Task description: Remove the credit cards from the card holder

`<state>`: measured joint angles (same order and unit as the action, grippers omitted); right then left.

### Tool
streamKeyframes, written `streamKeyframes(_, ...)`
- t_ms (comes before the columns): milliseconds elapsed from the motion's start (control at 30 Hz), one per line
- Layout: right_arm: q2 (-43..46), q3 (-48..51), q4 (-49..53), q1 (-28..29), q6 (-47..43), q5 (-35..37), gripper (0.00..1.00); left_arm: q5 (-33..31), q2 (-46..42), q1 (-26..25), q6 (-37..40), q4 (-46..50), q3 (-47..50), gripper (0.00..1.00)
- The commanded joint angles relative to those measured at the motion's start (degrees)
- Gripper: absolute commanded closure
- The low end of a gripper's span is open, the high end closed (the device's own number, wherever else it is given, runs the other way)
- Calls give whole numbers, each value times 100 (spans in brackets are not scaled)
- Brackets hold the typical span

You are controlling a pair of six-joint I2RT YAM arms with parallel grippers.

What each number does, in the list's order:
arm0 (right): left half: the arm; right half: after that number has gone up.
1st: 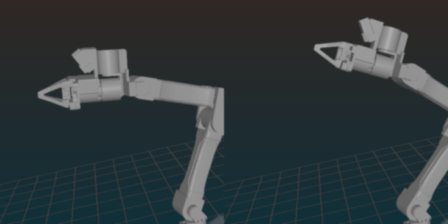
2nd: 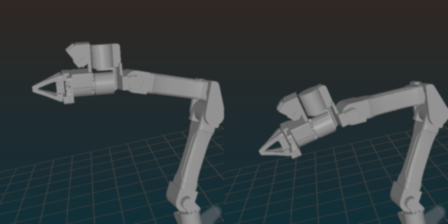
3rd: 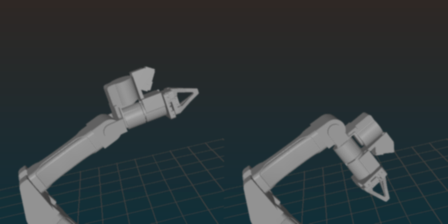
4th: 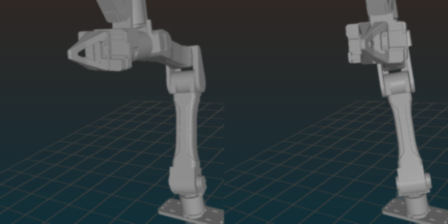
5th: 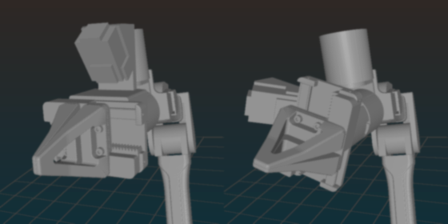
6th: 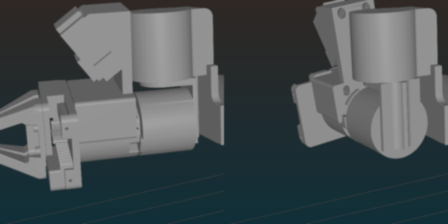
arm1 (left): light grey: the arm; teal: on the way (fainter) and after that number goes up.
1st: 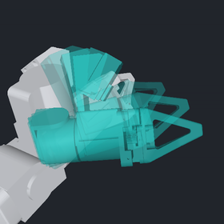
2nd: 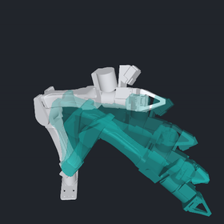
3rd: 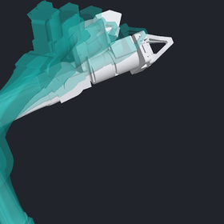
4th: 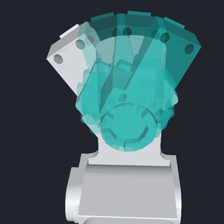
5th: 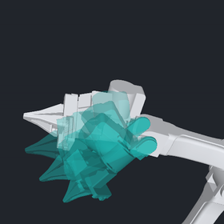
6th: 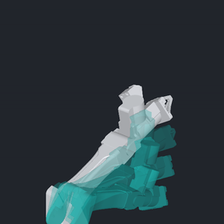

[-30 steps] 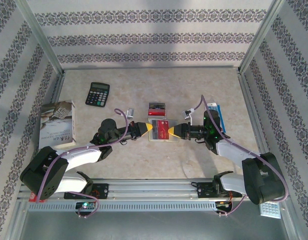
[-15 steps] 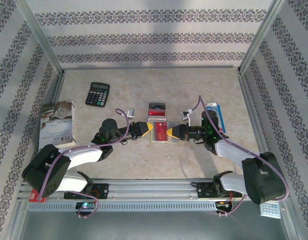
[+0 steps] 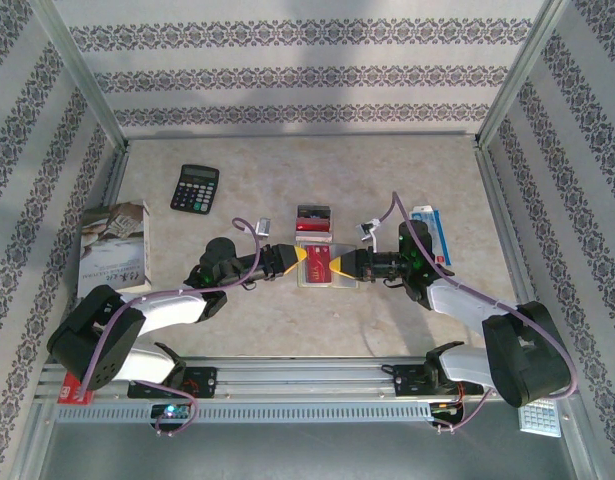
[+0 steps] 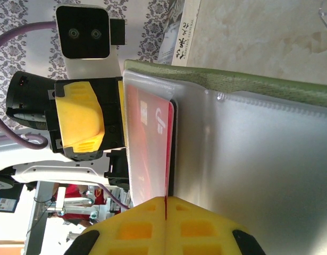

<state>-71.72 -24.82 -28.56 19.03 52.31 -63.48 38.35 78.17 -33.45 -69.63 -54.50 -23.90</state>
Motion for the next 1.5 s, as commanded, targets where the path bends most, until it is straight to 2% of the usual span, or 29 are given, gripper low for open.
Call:
streamKeyframes(0, -10, -167, -124, 75, -38, 1, 99, 6, 41, -126, 126, -111, -176, 75)
streamKeyframes(100, -13, -159, -124, 75, -37, 25, 99, -11, 36, -126, 133, -106, -168, 81)
streamKeyframes(267, 0, -165, -115, 109, -46, -3, 99, -7, -19, -127, 241, 109, -194, 84)
streamKeyframes(433, 26, -181, -115, 119, -44, 2, 99, -88, -108, -126, 368, 366, -194, 100)
streamKeyframes(833, 70, -57, -152, -87, -132, -151, 99, -370, -463, -126, 233, -67, 35, 100)
streamKeyframes(1133, 150, 22, -155, -250, -220, -252, 97, -386, -280, -126, -35, -530, 51, 100)
streamKeyframes(1233, 182, 25, -159, -268, -209, -279, 92, -374, -226, -126, -58, -585, 30, 100)
streamKeyframes(1467, 466, -54, -186, -401, -19, -372, 89, -316, -193, -127, -100, -654, 8, 100)
